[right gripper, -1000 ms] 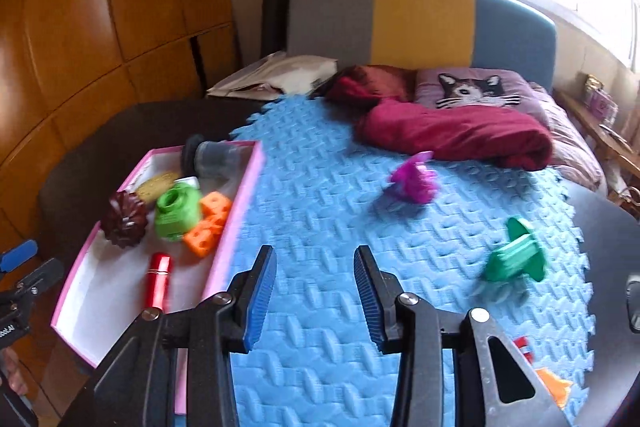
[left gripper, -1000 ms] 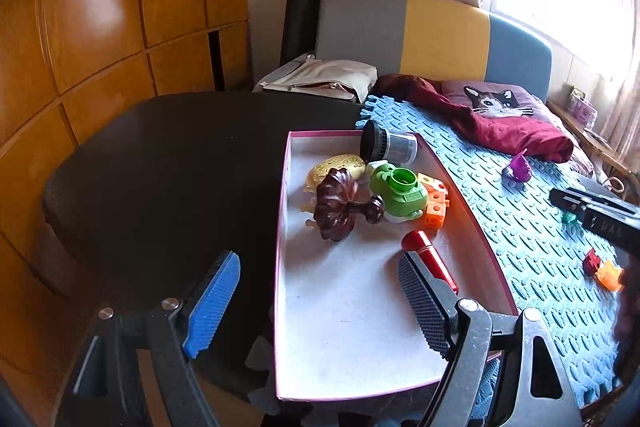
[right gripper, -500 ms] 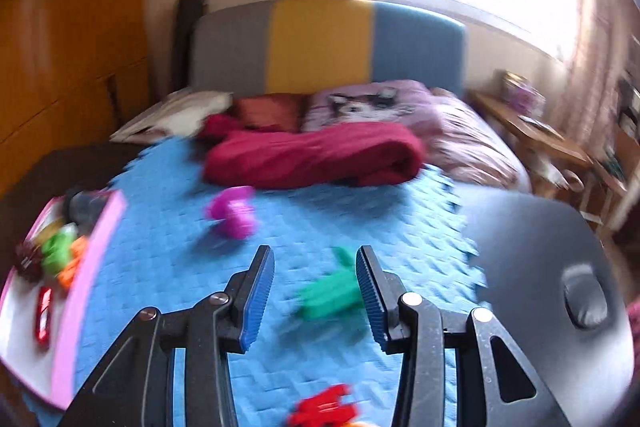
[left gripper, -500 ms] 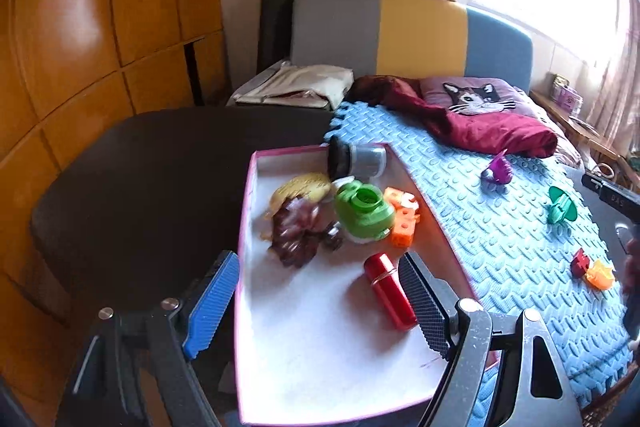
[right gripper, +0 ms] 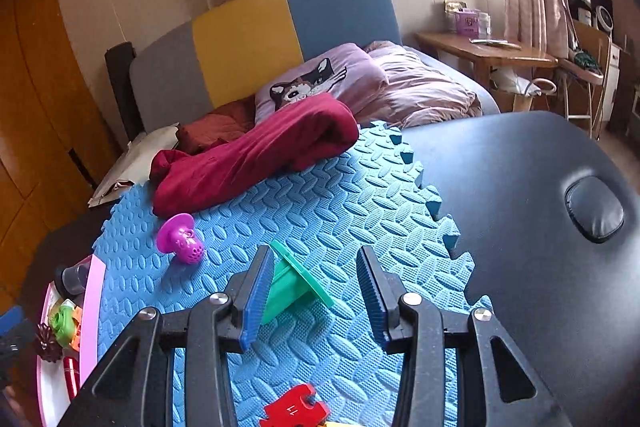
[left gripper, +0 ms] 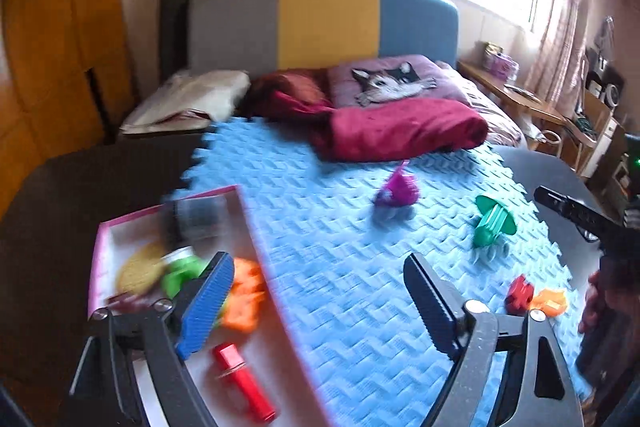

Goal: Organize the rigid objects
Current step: 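Grasp the magenta suction-cup toy with the left gripper while the right moves away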

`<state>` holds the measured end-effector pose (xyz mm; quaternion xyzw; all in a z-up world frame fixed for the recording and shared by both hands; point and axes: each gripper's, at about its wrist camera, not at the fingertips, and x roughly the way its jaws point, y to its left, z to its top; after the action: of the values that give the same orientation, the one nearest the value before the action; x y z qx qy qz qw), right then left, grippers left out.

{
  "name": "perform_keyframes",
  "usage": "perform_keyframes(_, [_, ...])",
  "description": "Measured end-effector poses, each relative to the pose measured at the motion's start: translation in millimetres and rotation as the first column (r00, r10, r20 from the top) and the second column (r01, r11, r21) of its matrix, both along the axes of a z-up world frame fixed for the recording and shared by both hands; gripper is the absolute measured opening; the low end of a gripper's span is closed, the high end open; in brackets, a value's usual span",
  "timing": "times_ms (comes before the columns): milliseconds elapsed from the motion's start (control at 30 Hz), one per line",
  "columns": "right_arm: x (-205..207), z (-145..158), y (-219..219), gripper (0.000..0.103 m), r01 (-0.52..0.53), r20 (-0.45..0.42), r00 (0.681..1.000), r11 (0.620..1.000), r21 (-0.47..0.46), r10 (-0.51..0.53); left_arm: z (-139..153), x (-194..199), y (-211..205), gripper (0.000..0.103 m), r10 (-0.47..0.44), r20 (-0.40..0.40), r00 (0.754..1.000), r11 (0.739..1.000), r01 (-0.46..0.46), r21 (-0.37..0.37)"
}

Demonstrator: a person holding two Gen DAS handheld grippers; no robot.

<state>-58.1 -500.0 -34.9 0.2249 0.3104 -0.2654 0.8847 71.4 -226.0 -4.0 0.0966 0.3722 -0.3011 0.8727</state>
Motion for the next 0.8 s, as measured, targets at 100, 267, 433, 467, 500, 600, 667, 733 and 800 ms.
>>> perform_keyframes(100, [-3.6,0.5,-5.6,0.043,0.018,0.018,1.0,1.0,0.025,-0.019,-13.6,16.4,-31.6,0.088,-0.032,-0.091,0.995,0.999,0.03,-0.022])
perform_keyframes(267, [-6.0,0.1,-12.7,0.043,0.03,0.027,0.999,0.998,0.064,-0.032,-32.0,37.3,-74.6,0.086,-0.036,-0.198,0.98,0.998,0.025,-0.06])
perform_keyframes(433, [-5.1,-2.7,-15.9,0.043,0.025,0.027,0.999,0.995,0.1,-0.028,-49.3,54.0,-107.4,0.086,-0.013,-0.24,0.971,0.998,-0.001,-0.058])
perform_keyframes(467, [-5.4,-2.9,-16.4,0.043,0.024,0.03,0.999,0.994,0.106,-0.028,-52.1,56.9,-111.5,0.086,-0.006,-0.244,0.97,0.999,-0.007,-0.051])
perform_keyframes(500, [-6.0,-2.8,-17.0,0.043,0.024,0.034,0.999,0.993,0.112,-0.028,-55.3,60.9,-116.9,0.086,0.003,-0.248,0.969,0.999,-0.015,-0.046])
perform_keyframes(600, [-6.6,-3.2,-18.5,0.043,0.028,0.039,0.999,0.991,0.128,-0.033,-59.6,70.1,-127.0,0.087,0.037,-0.222,0.974,0.999,-0.044,-0.029])
perform_keyframes(667, [-5.6,-4.0,-17.7,0.043,0.02,0.037,0.999,0.991,0.135,-0.025,-59.8,76.2,-132.7,0.088,0.051,-0.203,0.978,0.998,-0.057,-0.024])
perform_keyframes(733, [-4.2,-4.1,-16.6,0.044,0.011,0.037,0.999,0.991,0.137,-0.016,-60.3,81.6,-137.2,0.089,0.049,-0.193,0.98,0.998,-0.054,-0.023])
perform_keyframes(800, [-2.9,-3.9,-15.6,0.044,0.005,0.034,0.999,0.991,0.135,-0.01,-61.1,85.1,-146.0,0.092,0.033,-0.161,0.986,0.999,-0.035,-0.007])
